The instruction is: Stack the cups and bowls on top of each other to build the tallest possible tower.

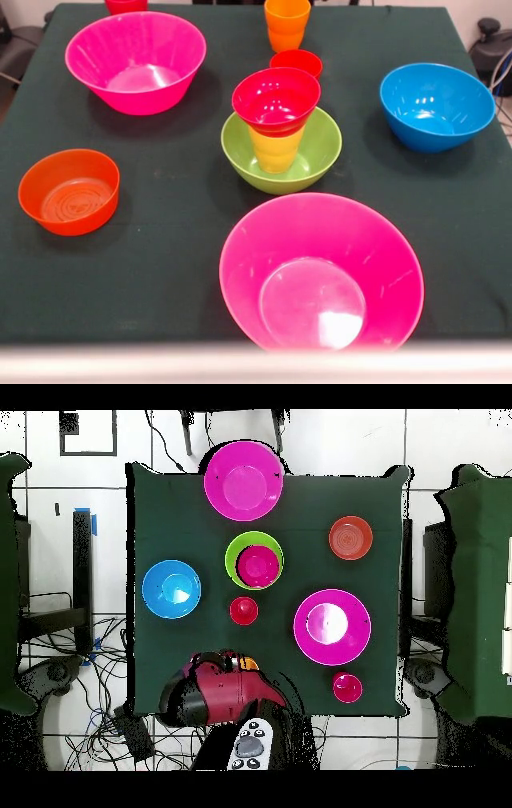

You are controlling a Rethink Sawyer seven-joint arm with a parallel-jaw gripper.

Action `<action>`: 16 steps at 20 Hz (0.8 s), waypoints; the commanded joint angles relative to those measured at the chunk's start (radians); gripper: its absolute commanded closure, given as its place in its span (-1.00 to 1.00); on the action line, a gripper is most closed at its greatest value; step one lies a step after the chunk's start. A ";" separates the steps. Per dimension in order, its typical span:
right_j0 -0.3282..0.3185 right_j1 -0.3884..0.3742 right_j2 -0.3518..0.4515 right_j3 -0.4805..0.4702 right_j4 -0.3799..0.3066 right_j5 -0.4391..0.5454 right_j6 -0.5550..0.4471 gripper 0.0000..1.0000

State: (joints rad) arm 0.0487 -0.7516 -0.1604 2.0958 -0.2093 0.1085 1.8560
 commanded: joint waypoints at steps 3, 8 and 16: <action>-0.024 0.082 0.070 0.050 -0.057 -0.080 0.110 1.00; -0.028 0.104 0.070 0.046 -0.056 -0.102 0.110 1.00; -0.039 0.146 0.073 0.037 -0.055 -0.142 0.111 1.00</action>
State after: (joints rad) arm 0.0321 -0.6819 -0.1606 2.1080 -0.2088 0.0224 1.8560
